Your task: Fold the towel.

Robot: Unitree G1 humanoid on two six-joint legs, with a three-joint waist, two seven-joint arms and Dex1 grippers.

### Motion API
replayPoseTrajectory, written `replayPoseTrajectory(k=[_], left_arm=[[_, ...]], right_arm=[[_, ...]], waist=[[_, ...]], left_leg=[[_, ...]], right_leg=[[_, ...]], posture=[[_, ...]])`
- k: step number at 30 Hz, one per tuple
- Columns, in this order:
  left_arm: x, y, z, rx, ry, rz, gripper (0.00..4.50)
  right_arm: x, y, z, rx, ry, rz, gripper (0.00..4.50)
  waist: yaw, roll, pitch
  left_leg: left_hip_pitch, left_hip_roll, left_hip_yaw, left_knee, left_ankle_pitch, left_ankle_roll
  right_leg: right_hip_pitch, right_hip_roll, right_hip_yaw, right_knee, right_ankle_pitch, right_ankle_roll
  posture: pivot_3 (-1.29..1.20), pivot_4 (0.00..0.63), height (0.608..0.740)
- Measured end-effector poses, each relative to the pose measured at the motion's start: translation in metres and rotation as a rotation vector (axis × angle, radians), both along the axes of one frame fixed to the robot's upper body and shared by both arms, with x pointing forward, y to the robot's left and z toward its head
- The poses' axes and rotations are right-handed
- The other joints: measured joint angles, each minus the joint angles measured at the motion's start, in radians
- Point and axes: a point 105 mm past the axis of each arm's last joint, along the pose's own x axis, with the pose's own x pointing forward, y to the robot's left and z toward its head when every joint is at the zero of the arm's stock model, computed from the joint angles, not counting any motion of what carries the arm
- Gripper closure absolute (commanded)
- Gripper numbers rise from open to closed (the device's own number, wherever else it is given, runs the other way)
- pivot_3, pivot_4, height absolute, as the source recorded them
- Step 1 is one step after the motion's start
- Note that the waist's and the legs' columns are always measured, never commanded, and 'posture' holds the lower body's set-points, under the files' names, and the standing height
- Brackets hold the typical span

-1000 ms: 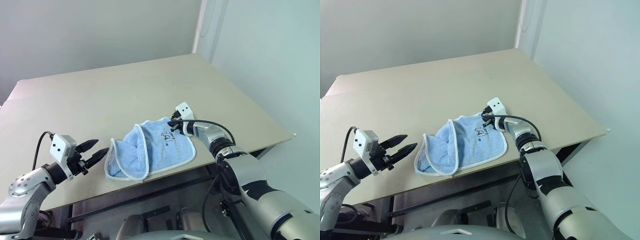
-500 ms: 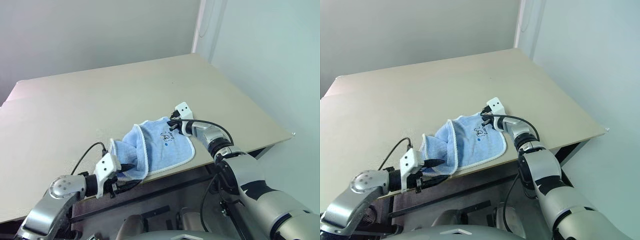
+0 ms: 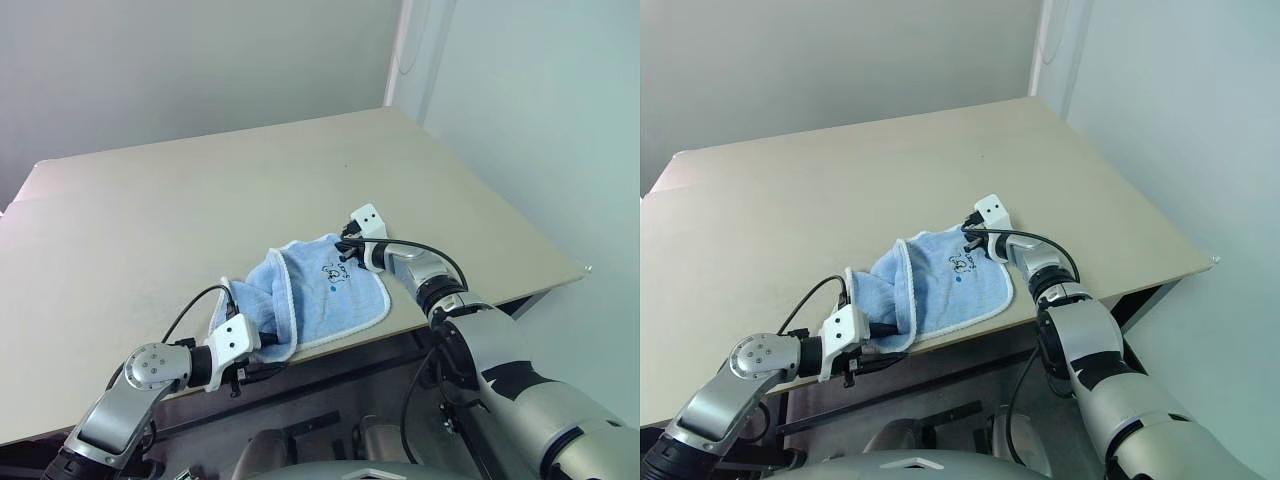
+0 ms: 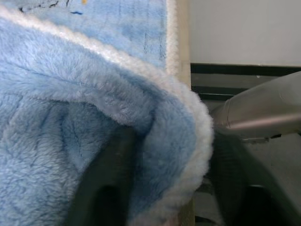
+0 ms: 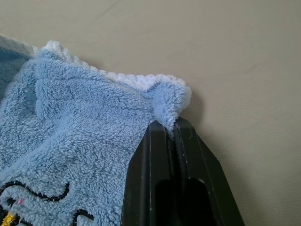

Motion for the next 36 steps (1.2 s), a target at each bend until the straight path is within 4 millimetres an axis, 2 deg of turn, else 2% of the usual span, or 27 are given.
replayPoseTrajectory(k=[3,4,9,11,15,18,22,27,30,32,36], left_arm=[[0.004,-0.001,0.001,-0.020,-0.002,0.008,4.37],[0.005,-0.002,0.002,-0.025,-0.004,0.009,4.47],[0.009,0.003,0.006,-0.049,-0.001,0.034,4.47],[0.018,0.012,0.019,-0.109,-0.004,0.105,4.47],[0.046,0.040,0.062,-0.225,-0.090,0.255,4.47],[0.063,0.071,0.083,-0.253,-0.144,0.363,4.47],[0.096,0.116,0.102,-0.331,-0.185,0.556,4.47],[0.160,0.159,0.122,-0.379,-0.290,0.827,4.47],[0.192,0.167,0.126,-0.353,-0.348,0.937,4.47],[0.210,0.168,0.136,-0.349,-0.397,1.006,4.47],[0.227,0.163,0.169,-0.312,-0.530,1.034,4.47]], right_arm=[[0.000,0.000,0.000,-0.001,0.000,-0.001,4.50],[0.000,0.000,0.000,0.000,0.000,-0.001,4.50],[0.000,-0.001,0.000,0.010,0.001,-0.005,4.50],[0.000,-0.002,0.001,0.032,0.005,-0.013,4.50],[0.003,-0.006,0.007,0.082,-0.014,-0.035,4.50],[0.008,-0.011,0.016,0.113,-0.052,-0.064,4.50],[0.024,-0.026,0.042,0.158,-0.136,-0.166,4.50],[0.041,-0.036,0.075,0.152,-0.255,-0.280,4.50],[0.047,-0.039,0.089,0.131,-0.300,-0.311,4.50],[0.051,-0.037,0.102,0.135,-0.342,-0.323,4.50],[0.059,-0.039,0.149,0.170,-0.508,-0.349,4.50]], waist=[[0.000,0.000,0.000],[0.000,0.000,0.000],[0.000,0.000,0.000],[0.000,0.000,0.000],[-0.001,0.000,0.000],[-0.005,0.000,0.000],[0.000,0.000,0.000],[0.002,-0.001,0.000],[0.001,-0.002,0.000],[0.000,-0.003,0.000],[-0.003,-0.003,0.000]], left_leg=[[0.000,0.000,0.000,0.000,0.000,0.000],[0.000,0.000,0.000,0.000,0.000,0.000],[0.000,0.000,0.000,0.000,0.000,0.000],[0.000,0.000,0.000,0.000,0.000,0.000],[0.000,0.000,-0.001,0.000,0.000,0.000],[0.000,0.000,0.000,0.000,0.000,0.000],[0.000,-0.001,0.000,0.001,0.000,0.000],[-0.001,-0.001,-0.002,0.003,0.000,0.000],[-0.004,-0.002,-0.001,0.003,0.000,0.000],[-0.007,-0.002,-0.001,0.003,0.000,0.000],[-0.007,-0.002,-0.001,-0.002,0.000,0.000]], right_leg=[[0.000,0.000,0.000,0.000,0.000,0.000],[0.000,0.000,0.000,0.000,0.000,0.000],[0.000,0.000,0.000,0.000,0.000,0.000],[0.000,0.000,0.000,0.000,0.000,0.000],[0.000,0.000,0.000,0.001,0.000,0.000],[0.000,0.001,0.000,0.000,0.000,0.000],[0.001,0.003,0.000,0.001,0.000,0.000],[0.002,0.007,0.002,0.000,0.004,0.000],[0.000,0.007,0.003,0.000,0.006,0.002],[-0.004,0.007,0.004,0.000,0.007,0.004],[-0.006,0.005,0.006,0.000,0.008,0.005]], posture=[[0.00,0.000,0.740],[0.00,0.000,0.740],[0.00,0.000,0.740],[0.00,0.000,0.740],[0.00,0.000,0.740],[0.00,0.000,0.740],[0.00,0.000,0.740],[0.00,0.000,0.740],[0.00,0.000,0.740],[0.00,0.000,0.740],[0.00,0.000,0.740]])
